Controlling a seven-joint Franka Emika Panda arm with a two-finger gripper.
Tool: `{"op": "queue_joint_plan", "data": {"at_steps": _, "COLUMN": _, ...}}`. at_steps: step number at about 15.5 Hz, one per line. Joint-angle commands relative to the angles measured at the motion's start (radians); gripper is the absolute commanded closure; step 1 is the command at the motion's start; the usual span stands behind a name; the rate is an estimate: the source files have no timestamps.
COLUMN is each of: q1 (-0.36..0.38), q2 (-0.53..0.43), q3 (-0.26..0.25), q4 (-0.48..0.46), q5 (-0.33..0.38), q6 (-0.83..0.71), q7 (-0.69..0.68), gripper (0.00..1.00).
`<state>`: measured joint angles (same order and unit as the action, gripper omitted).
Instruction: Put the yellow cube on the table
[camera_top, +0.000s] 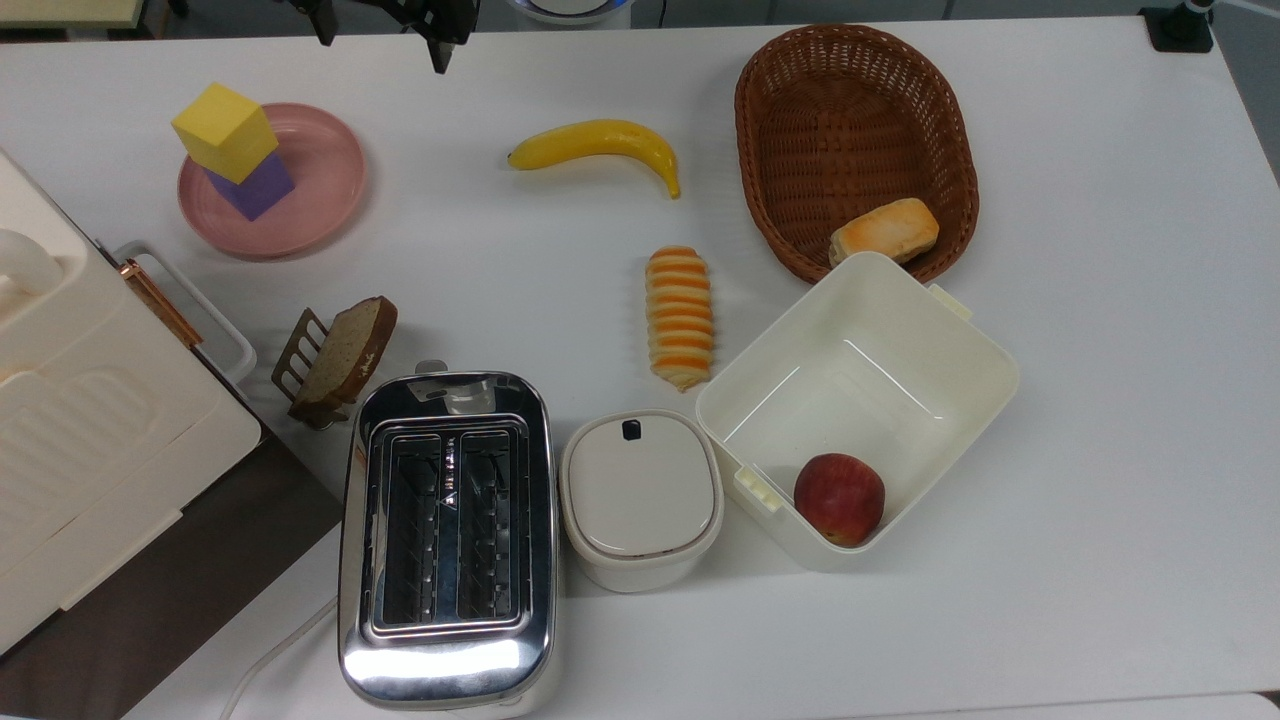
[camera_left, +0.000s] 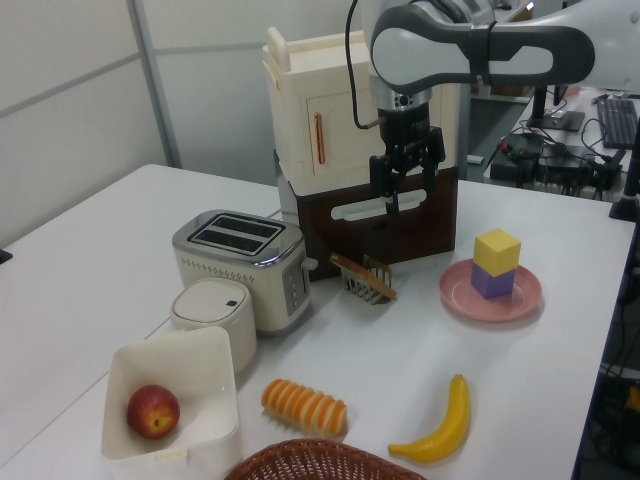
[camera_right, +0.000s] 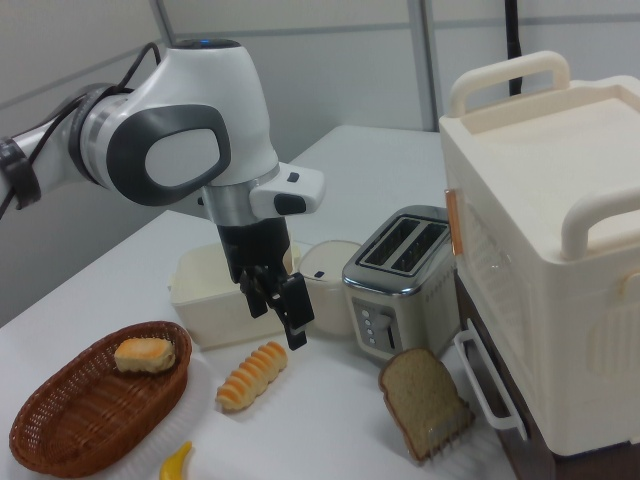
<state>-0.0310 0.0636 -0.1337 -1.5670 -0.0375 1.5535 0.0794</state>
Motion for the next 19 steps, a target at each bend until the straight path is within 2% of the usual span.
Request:
{"op": "queue_joint_plan", "data": {"at_steps": 1, "q1": -0.009, "q2": -0.004, "q3": 0.035, "q4": 0.008, "q5": 0.010, "q6": -0.020, "q7": -0.021, "gripper": 0.00}}
{"op": "queue_joint_plan", "data": {"at_steps": 6, "q1": -0.018, "q2": -0.004, "q3": 0.062, "q4": 0.005, "q5": 0.001, "q6": -0.016, "q7": -0.033, "gripper": 0.00}}
{"op": "queue_joint_plan", "data": {"at_steps": 13, "q1": -0.030, "q2": -0.013, "q3": 0.062, "q4": -0.016, "q5": 0.005, "q6": 0.006, "q7": -0.032, "gripper": 0.00}}
{"op": "queue_joint_plan", "data": {"at_steps": 15, "q1": -0.087, "q2": -0.046, "q3": 0.080, "q4": -0.065, "q5": 0.011, "q6": 0.040, "q7": 0.009, "gripper": 0.00}}
{"op": "queue_joint_plan", "data": {"at_steps": 17, "q1": -0.192, "q2": -0.109, "q3": 0.147, "q4": -0.146, "q5": 0.019, "q6": 0.069, "q7": 0.123, "gripper": 0.00}}
{"op": "queue_joint_plan", "data": {"at_steps": 19, "q1": -0.266, "q2": -0.142, "q3": 0.181, "q4": -0.203, "q5": 0.016, "q6": 0.100, "q7": 0.183, "gripper": 0.00}}
